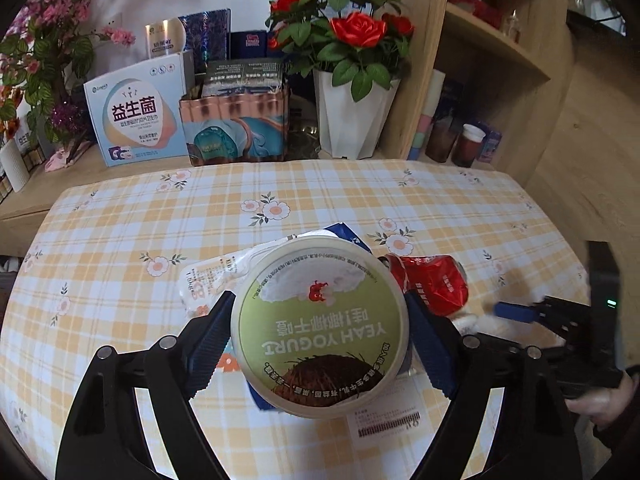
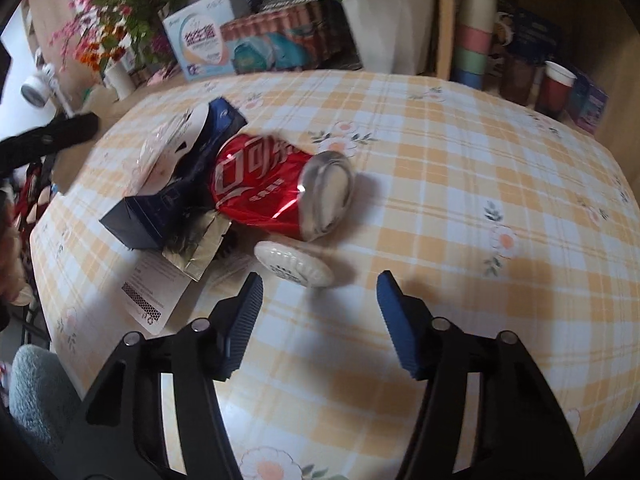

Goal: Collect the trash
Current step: 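Grasp the white shell-shaped item with the right tool while the left tool holds the cup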

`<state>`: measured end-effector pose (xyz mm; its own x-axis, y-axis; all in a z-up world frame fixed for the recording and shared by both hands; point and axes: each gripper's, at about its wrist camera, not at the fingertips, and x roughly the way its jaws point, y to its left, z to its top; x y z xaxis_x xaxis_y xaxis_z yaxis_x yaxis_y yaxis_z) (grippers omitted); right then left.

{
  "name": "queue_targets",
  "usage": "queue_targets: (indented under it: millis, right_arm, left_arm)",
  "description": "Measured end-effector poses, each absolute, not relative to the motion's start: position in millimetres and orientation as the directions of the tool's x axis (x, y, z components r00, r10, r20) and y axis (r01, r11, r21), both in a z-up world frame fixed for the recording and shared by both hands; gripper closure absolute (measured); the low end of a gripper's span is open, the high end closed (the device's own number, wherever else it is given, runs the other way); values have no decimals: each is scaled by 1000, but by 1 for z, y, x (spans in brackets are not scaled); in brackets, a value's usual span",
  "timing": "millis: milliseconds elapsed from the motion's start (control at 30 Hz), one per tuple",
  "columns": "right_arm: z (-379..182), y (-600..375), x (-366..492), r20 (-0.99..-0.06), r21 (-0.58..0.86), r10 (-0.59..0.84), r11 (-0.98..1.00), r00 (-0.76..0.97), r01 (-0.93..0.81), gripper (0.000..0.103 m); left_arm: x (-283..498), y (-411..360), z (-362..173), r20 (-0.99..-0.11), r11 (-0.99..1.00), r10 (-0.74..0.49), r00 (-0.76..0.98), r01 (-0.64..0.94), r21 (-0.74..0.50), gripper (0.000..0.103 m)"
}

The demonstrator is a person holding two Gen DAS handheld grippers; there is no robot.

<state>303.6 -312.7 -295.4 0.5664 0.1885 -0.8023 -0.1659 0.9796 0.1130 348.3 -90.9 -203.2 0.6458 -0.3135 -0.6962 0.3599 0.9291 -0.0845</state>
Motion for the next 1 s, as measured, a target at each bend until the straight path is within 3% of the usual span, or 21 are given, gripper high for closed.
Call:
queue_targets:
  millis: [267,400,500,567,1000]
  right_arm:
    - [-307,-287,332,-847,30,143,974,512,-223,45]
    - [-314,-283,336,-877,12,120,973,465,-229,67]
    - [-312,-286,329,-880,35,134,975,455,-219,71]
    - [-308,-288,322,-879,46,144,975,454,-219,84]
    - [-262,-287,256,-790,133,201,979,579,-157,84]
  left_arm:
    - [309,-51,-187,-662,925,-338,669,368,-99,22]
    - [293,-36,-182,-649,925,-337,682,368,-94,22]
    - [282,-26,-179,-640,921,-348,685,377,-97,22]
    - [275,-23,-179,-635,921,-350,689,377,-98,22]
    - [216,-10,-179,-631,915,-383,675,373,-156,22]
